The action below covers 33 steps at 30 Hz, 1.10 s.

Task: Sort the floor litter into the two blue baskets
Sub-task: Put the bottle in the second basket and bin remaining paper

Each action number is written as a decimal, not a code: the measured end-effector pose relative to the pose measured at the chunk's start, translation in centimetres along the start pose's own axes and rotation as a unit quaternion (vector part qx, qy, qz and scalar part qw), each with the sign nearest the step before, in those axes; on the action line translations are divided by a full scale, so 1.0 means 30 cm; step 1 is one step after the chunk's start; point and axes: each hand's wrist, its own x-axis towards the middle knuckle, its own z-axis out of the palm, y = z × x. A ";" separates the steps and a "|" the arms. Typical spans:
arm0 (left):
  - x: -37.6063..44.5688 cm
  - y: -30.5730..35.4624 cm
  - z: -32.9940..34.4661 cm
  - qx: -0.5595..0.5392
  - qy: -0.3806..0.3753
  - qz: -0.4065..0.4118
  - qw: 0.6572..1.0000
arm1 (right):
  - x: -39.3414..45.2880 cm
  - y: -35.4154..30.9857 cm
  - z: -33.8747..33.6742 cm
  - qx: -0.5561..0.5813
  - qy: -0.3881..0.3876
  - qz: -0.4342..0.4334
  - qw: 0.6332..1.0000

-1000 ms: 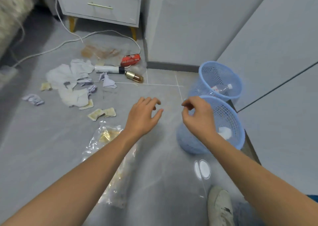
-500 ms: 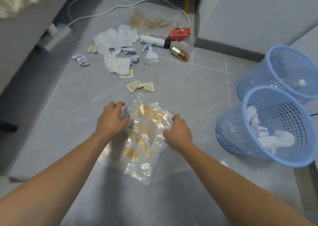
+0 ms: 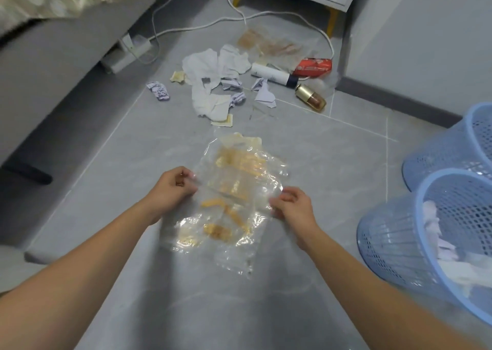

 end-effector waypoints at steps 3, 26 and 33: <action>-0.012 0.005 -0.019 -0.042 -0.002 0.005 0.999 | 0.004 0.003 0.012 -0.002 -0.125 0.019 0.992; -0.051 0.196 -0.071 -0.143 -0.097 0.005 0.985 | 0.051 -0.325 -0.089 -0.190 -0.287 -0.076 0.936; -0.052 0.312 -0.016 -0.069 -0.089 0.093 0.989 | 0.010 -0.383 0.007 -0.269 -0.398 -0.055 0.875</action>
